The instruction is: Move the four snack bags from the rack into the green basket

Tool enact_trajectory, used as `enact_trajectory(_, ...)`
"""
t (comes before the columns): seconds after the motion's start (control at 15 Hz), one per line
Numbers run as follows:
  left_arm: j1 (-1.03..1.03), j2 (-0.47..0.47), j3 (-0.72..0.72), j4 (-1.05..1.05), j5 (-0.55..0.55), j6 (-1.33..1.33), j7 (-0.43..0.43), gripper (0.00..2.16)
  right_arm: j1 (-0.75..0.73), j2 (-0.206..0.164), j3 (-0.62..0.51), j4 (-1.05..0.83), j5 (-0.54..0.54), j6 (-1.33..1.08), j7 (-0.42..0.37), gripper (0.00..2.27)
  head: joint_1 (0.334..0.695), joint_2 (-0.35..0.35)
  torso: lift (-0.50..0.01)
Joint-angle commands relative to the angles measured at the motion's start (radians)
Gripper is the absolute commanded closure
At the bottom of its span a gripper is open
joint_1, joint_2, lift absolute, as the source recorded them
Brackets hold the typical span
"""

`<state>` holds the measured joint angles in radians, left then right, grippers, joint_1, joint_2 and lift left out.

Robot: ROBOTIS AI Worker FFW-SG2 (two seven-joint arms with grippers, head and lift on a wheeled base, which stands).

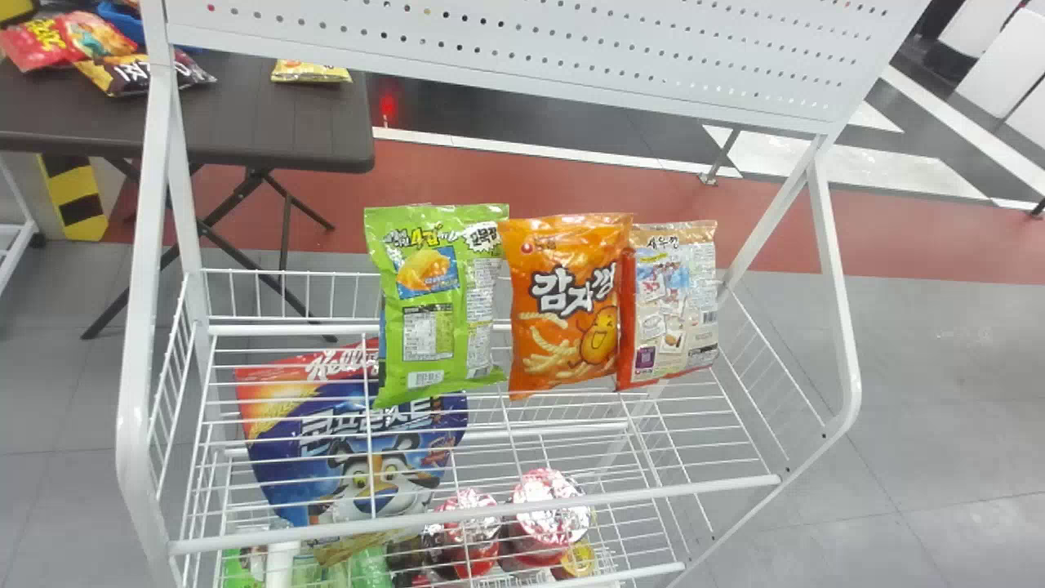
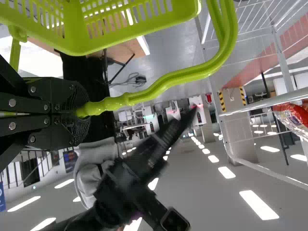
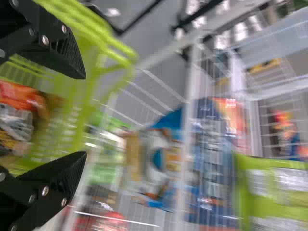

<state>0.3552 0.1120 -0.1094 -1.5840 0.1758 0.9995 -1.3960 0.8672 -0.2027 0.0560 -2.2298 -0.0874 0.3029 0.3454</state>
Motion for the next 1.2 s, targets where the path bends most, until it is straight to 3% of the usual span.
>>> enact_trajectory(0.0,0.007,0.0,-0.009,-0.007,-0.002,0.0,0.002,1.78,-0.089,0.019,0.01,0.007,0.011,-0.166,-0.078,0.06,0.695,-0.35,0.0)
enact_trajectory(0.27,0.01,0.0,-0.041,-0.014,-0.01,0.0,0.014,1.78,-0.318,0.075,0.065,0.072,0.087,-0.123,-0.209,0.13,0.695,-0.329,0.0)
enact_trajectory(0.53,0.011,0.003,-0.047,-0.014,-0.01,0.0,0.015,1.78,-0.562,0.132,0.071,0.268,0.104,-0.052,-0.236,0.13,0.695,-0.297,0.0)
enact_trajectory(1.07,0.004,0.006,-0.044,-0.008,-0.007,0.0,0.014,1.78,-0.869,0.146,0.07,0.601,0.086,-0.049,-0.236,0.14,0.695,-0.246,0.0)
enact_trajectory(1.13,0.002,0.006,-0.047,-0.007,-0.007,0.0,0.015,1.78,-0.887,0.147,0.07,0.622,0.086,-0.046,-0.203,0.39,0.695,-0.239,0.0)
